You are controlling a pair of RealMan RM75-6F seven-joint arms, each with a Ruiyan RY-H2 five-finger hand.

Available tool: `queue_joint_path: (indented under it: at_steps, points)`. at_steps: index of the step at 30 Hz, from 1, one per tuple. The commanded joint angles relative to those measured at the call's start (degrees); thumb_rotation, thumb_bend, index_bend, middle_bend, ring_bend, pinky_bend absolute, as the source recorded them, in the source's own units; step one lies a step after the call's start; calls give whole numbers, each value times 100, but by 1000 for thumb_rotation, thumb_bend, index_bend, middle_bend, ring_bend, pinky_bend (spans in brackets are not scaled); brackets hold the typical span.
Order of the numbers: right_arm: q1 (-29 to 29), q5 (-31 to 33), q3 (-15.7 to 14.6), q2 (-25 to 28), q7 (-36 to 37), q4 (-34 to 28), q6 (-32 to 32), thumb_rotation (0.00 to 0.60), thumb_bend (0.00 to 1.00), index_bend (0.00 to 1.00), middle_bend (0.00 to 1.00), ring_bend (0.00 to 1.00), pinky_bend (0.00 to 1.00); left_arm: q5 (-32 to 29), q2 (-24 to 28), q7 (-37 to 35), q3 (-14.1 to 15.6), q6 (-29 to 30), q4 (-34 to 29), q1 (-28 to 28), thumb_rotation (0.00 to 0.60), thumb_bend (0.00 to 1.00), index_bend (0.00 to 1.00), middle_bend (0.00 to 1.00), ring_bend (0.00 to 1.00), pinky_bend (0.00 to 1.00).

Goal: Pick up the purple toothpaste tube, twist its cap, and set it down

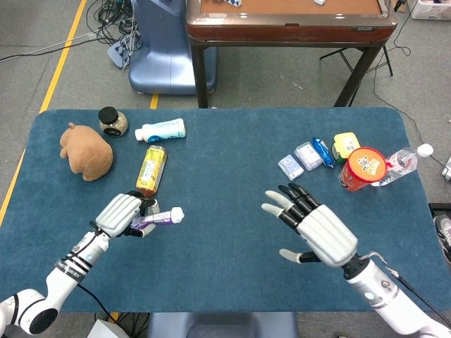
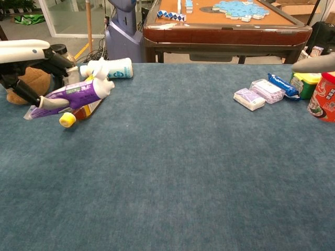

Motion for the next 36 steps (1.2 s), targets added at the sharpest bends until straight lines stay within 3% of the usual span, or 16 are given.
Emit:
queue_joint_path:
  at_steps: [1,21,36]
  points:
    - [377,310,161,-345,-405,-178,-440,484,227,167,92,0,0,-127,49,50,-92,-141,-188,-140,600,549,604,745,534,253]
    - [1578,2198,417,-1380,-2073,-247,-1352,478,227,167,92,0,0,-713,-174,472,-260,-442,-462,-623,600,549,604,745,530,253]
    - [2137,3145,268,-1840,-3014,-105,-1200,478,228,168,92,0,0,-914,-89,375,-258,-427,-520,-659,600,549,605,745,530,253]
